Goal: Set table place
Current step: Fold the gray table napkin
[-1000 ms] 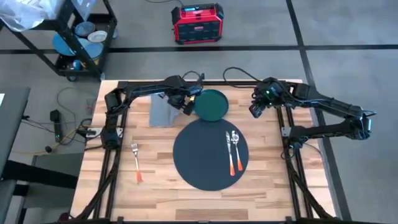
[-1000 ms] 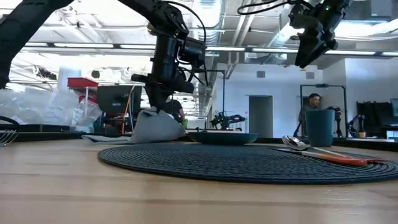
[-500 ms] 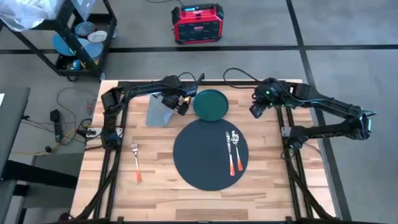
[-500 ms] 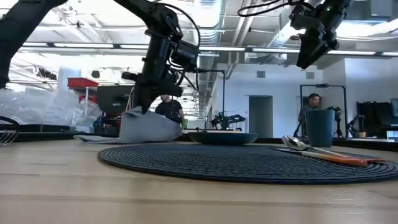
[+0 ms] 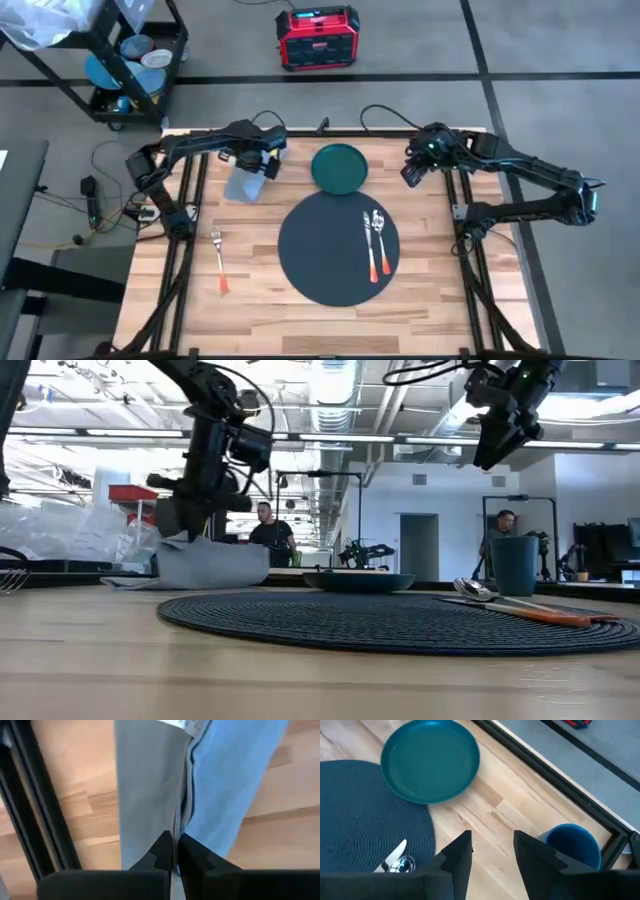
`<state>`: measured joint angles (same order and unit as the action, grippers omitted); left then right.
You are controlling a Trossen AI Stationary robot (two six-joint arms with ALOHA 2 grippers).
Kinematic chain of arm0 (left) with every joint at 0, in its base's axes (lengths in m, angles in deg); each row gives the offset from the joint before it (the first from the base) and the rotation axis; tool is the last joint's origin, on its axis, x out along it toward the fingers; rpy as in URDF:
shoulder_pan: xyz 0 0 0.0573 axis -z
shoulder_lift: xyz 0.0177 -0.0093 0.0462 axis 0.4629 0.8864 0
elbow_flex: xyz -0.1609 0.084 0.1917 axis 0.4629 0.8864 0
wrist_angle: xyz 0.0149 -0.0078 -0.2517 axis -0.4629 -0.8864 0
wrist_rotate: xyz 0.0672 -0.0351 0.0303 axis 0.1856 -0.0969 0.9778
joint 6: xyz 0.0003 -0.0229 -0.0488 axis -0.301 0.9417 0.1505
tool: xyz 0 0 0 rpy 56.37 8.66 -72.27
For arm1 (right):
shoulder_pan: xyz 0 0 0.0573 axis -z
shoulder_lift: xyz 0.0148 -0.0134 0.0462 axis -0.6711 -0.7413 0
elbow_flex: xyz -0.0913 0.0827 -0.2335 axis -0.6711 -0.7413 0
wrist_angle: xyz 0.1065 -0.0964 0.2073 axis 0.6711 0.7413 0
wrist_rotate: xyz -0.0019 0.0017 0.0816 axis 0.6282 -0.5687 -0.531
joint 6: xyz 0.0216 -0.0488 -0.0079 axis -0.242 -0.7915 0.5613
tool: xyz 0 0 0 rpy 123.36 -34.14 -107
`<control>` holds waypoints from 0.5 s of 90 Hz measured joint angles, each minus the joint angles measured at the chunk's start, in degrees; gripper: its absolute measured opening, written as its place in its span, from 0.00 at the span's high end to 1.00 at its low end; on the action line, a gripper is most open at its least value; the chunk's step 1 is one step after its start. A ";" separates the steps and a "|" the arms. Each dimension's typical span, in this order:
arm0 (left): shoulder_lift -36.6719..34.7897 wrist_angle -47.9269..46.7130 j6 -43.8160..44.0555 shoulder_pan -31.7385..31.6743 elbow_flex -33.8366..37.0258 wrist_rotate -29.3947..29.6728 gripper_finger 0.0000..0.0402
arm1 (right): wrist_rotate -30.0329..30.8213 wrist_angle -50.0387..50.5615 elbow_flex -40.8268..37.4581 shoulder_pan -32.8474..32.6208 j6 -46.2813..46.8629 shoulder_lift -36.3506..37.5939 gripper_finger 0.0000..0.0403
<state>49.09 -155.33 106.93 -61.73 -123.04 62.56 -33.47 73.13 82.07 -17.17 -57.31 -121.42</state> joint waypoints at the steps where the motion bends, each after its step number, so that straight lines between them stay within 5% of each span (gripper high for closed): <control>1: -0.06 0.07 -0.02 -0.16 0.30 0.01 1.00 | -0.01 -0.01 0.00 0.04 0.00 0.01 0.67; 45: -0.11 0.40 0.37 -4.68 7.05 3.84 1.00 | -0.13 0.16 0.00 0.34 -0.02 0.00 0.67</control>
<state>48.98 -154.93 107.29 -66.40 -115.99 66.41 -33.60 73.29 82.07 -16.83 -57.33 -121.42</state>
